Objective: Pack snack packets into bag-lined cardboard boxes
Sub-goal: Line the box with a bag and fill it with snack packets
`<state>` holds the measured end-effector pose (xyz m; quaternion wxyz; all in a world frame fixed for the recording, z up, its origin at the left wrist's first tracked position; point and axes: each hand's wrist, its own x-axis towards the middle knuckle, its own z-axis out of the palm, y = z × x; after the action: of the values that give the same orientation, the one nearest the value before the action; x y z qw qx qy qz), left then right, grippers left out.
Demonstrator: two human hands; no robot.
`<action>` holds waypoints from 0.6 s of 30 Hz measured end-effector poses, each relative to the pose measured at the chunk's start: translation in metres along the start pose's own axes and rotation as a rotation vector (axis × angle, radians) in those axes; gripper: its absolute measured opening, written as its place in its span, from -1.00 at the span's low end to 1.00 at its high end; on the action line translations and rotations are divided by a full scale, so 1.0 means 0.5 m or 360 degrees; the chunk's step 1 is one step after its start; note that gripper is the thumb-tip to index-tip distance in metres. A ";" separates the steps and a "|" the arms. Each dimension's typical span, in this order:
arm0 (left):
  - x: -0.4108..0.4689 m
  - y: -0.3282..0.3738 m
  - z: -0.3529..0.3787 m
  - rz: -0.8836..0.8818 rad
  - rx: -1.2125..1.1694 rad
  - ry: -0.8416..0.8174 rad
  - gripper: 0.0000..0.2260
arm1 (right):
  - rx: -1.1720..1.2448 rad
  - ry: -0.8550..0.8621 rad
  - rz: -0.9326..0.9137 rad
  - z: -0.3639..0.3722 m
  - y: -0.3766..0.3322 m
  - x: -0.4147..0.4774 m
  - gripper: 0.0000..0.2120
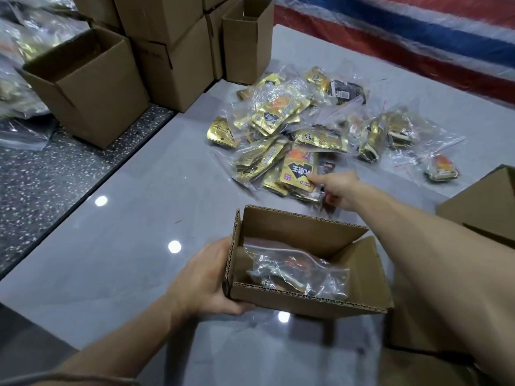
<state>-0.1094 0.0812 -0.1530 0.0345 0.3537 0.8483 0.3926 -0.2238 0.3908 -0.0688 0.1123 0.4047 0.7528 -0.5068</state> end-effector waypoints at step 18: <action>-0.006 0.029 -0.018 -0.0102 -0.0120 0.0070 -0.27 | -0.0353 -0.0060 -0.0174 0.000 -0.016 -0.021 -0.51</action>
<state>-0.1019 0.0800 -0.1377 0.0418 0.3161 0.8443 0.4308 -0.2228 0.3846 -0.0574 0.1428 0.3385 0.8230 -0.4333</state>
